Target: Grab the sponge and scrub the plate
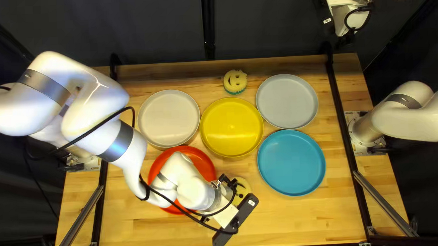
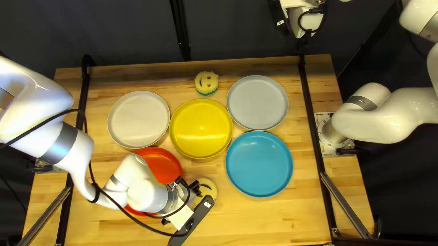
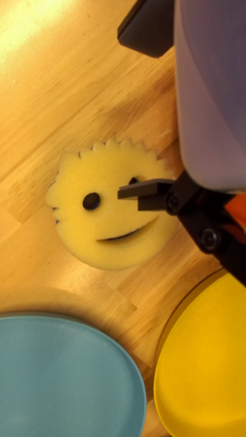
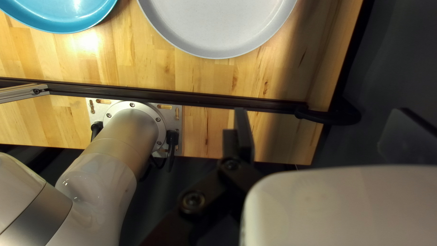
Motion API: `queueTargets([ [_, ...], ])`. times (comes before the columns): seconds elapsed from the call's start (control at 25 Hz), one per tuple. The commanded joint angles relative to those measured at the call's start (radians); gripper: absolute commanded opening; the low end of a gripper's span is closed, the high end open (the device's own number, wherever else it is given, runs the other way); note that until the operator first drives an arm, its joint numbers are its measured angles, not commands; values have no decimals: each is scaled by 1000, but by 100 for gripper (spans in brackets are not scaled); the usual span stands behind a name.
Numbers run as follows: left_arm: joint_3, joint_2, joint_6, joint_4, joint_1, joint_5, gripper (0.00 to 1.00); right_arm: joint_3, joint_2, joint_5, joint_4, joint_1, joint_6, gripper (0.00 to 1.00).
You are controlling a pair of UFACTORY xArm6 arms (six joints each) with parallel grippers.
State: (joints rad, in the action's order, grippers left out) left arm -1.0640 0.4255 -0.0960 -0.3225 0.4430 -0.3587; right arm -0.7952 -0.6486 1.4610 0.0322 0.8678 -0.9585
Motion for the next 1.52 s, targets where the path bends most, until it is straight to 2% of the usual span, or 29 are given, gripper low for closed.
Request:
queueTargets([
  [0.04,-6,18,-31,11,-17,18,100,0,0,0,0,0,0,100],
  [0.2,-3,19,-35,13,-22,18,100,0,0,0,0,0,0,100],
  [0.24,-1,17,-32,12,-22,17,68,0,0,0,0,0,0,100],
  [0.28,-1,17,-32,12,-22,17,7,0,0,0,0,0,0,100],
  [0.32,-1,17,-32,12,-22,17,0,0,0,0,0,0,0,100],
  [0.72,5,12,-23,6,-20,18,0,0,0,0,0,0,0,100],
  [0.92,9,-28,-42,48,6,-37,0,0,0,0,0,0,0,100],
  [1.16,86,-148,-7,81,36,-117,0,0,0,0,0,0,0,100],
  [1.52,244,-273,34,138,56,-132,0,0,0,0,0,0,0,100],
])
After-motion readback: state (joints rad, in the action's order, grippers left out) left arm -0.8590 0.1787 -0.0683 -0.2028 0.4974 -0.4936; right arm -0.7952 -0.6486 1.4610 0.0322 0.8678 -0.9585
